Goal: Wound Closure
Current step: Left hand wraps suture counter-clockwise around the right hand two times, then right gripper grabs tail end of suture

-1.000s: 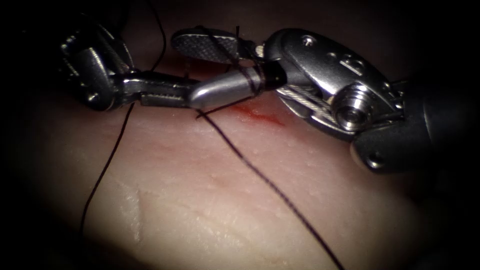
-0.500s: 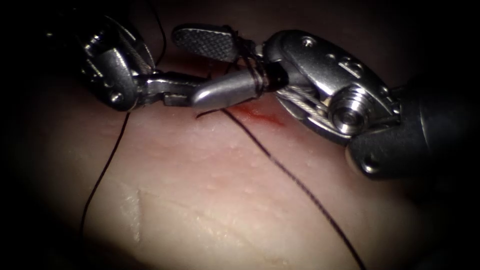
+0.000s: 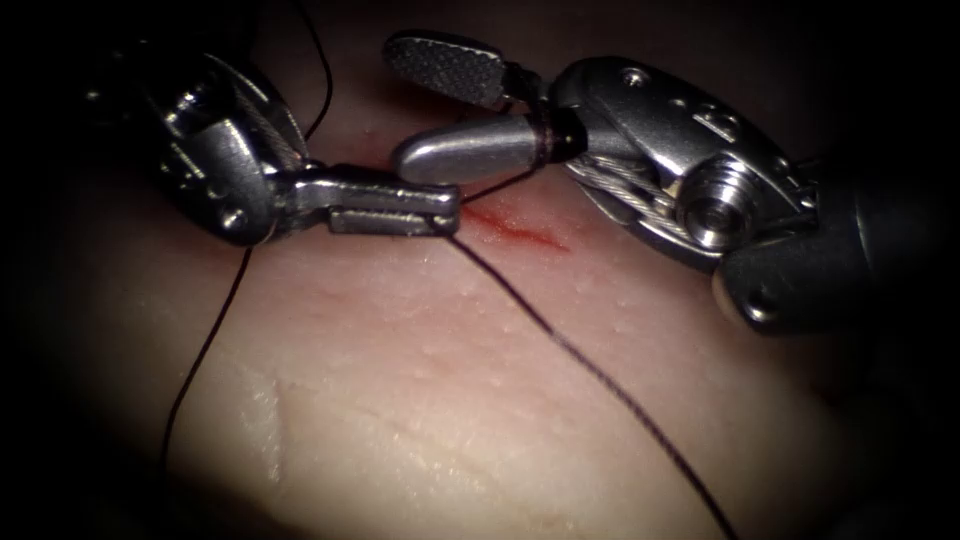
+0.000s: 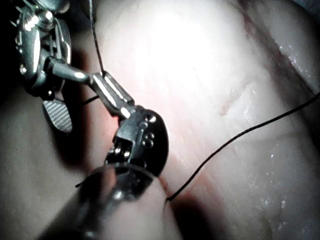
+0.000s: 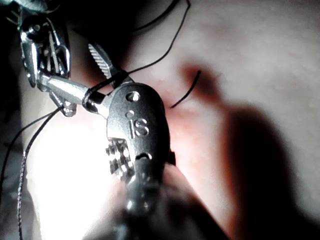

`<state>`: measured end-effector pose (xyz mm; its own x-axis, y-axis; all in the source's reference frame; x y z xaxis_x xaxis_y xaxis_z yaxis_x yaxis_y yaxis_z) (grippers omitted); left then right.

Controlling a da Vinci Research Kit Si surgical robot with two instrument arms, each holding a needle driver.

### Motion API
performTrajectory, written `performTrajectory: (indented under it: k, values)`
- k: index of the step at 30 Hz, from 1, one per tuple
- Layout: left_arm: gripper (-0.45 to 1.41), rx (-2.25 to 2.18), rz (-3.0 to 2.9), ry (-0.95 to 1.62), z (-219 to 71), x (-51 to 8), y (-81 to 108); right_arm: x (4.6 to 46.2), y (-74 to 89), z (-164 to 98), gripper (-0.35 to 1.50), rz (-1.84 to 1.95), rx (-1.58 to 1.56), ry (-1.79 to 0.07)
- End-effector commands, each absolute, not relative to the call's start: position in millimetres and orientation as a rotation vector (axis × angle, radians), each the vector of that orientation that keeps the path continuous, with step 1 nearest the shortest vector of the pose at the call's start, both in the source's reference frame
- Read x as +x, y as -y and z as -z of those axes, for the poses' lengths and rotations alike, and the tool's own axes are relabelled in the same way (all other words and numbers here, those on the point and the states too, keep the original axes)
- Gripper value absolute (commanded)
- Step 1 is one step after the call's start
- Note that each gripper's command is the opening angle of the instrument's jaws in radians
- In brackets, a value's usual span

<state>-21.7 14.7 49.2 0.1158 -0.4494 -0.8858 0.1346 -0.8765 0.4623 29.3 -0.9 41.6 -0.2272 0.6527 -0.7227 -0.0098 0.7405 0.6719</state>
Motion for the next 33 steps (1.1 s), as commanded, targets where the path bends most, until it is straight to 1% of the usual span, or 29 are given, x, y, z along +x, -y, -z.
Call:
performTrajectory:
  k: [1, 14, 22, 28, 33]
  values:
    - [-0.45, 1.976, 1.831, 0.305, -49.8, -22.1, -14.3, 29.7, 1.8, -42.6, 0.89, -0.672, 0.500, -1.689]
    - [-0.45, 1.875, 2.075, 0.364, -51.7, -21.1, -12.9, 28.5, 0.9, -45.5, 0.89, -0.747, 0.386, -1.607]
    - [-0.45, 1.791, 2.207, 0.353, -53.5, -21.5, -12.4, 28.6, 1.9, -45.9, 0.81, -0.766, 0.345, -1.580]
    - [-0.45, 1.773, 2.286, 0.347, -53.9, -21.7, -12.5, 28.6, 2.2, -46.8, 0.79, -0.780, 0.310, -1.543]
    - [-0.45, 1.770, 2.355, 0.329, -53.6, -21.8, -13.2, 28.6, 3.1, -47.7, 0.78, -0.820, 0.323, -1.478]
